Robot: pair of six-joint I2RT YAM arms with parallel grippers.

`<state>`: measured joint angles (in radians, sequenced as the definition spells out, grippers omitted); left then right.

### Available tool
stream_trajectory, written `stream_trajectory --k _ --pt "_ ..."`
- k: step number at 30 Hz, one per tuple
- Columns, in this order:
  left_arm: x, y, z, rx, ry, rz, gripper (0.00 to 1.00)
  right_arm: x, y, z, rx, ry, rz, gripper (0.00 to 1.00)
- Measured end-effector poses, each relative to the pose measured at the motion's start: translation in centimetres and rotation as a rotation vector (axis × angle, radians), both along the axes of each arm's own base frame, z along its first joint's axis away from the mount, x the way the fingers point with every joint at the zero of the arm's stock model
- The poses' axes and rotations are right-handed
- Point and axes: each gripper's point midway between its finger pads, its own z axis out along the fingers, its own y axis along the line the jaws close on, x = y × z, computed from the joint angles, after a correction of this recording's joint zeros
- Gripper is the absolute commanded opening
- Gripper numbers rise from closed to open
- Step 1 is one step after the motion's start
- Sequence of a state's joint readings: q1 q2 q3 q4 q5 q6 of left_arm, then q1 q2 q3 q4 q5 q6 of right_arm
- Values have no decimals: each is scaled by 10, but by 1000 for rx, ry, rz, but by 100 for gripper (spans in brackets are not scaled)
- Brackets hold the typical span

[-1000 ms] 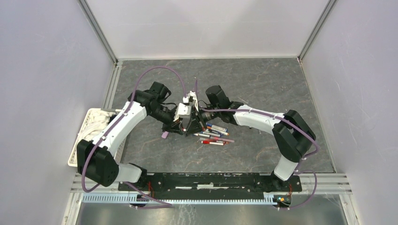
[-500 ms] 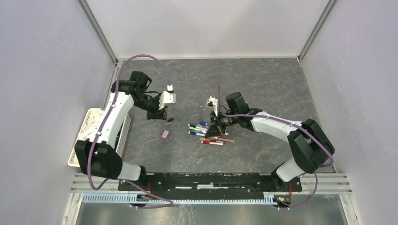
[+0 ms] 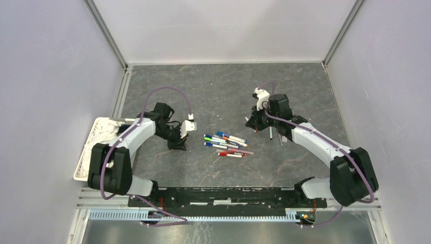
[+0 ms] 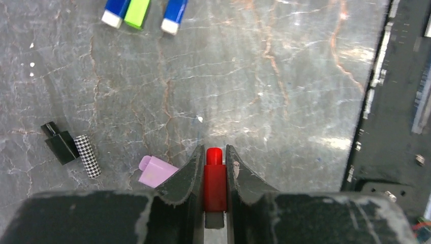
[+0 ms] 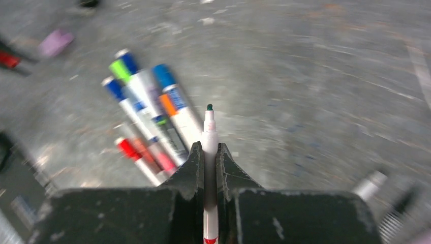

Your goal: Open the pen caps

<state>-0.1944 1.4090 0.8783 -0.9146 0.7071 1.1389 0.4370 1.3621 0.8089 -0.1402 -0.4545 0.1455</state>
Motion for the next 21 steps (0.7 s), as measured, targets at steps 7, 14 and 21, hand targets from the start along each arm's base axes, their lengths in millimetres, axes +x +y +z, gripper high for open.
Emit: stream_trajectory --k 7,14,21 --pt "31 1 -21 40 -106 98 20 30 -72 -17 -187 -66 -369 0" --pt "45 0 -32 73 -123 135 57 38 -128 -42 -329 -55 -583 0" --pt "37 -2 -29 74 -81 134 67 34 -152 -66 -405 -25 -656 0"
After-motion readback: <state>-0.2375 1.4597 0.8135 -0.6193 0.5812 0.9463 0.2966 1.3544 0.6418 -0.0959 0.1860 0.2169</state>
